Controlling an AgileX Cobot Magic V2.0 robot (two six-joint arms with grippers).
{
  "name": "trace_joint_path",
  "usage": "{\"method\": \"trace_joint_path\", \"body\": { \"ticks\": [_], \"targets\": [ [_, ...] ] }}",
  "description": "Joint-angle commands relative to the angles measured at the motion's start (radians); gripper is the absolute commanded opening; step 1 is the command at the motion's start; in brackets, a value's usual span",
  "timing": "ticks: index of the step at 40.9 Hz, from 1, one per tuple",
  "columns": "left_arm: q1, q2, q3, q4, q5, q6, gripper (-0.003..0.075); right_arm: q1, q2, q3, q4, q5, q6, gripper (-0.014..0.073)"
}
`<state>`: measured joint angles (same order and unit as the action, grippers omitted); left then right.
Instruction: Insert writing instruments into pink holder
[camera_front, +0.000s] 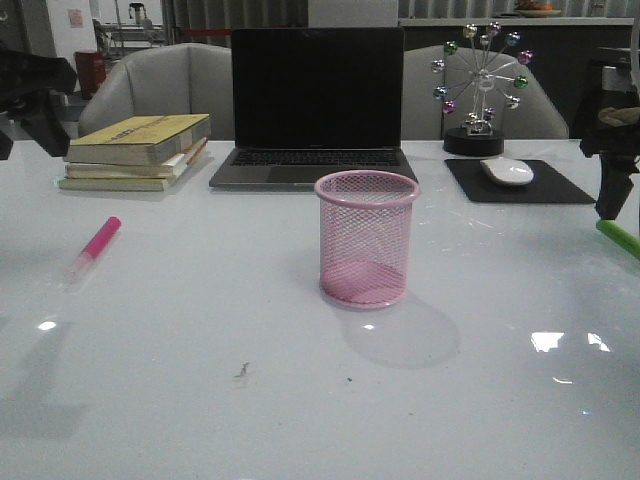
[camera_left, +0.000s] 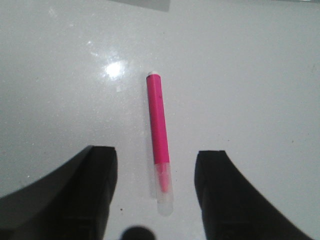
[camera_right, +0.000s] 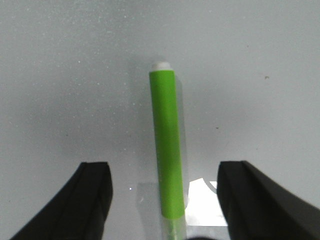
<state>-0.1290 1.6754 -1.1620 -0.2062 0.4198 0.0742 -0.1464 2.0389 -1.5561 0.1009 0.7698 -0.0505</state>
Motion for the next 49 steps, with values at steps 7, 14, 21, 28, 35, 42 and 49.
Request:
{"method": "trace_joint_path", "body": {
  "ticks": [7,14,21,28,35,42,49],
  "targets": [
    [-0.022,0.045,-0.152,-0.019,0.046,-0.001,0.0423,-0.002,-0.060,-0.033,-0.003,-0.031,-0.011,0.0551],
    [-0.022,0.073,-0.195,-0.019,0.099,-0.001,0.0423,-0.002,-0.060,-0.033,0.004,-0.032,-0.011,0.0551],
    [-0.022,0.119,-0.237,-0.019,0.159,-0.001,0.0423,-0.002,-0.060,-0.033,0.015,-0.031,-0.011,0.0551],
    [-0.022,0.174,-0.309,-0.004,0.241,-0.001,0.0423,-0.002,-0.060,-0.033,0.019,-0.023,-0.011,0.0551],
    [-0.022,0.207,-0.346,0.012,0.249,-0.001,0.0423,-0.002,-0.060,-0.033,0.022,-0.022,-0.011,0.0551],
    [-0.022,0.216,-0.349,0.017,0.251,-0.001,0.0423,0.000,-0.057,-0.033,0.022,-0.028,-0.011,0.0551],
    [-0.022,0.216,-0.349,0.045,0.249,-0.003,0.0423,0.000,-0.045,-0.033,0.022,-0.028,-0.011,0.0551]
  ]
}}
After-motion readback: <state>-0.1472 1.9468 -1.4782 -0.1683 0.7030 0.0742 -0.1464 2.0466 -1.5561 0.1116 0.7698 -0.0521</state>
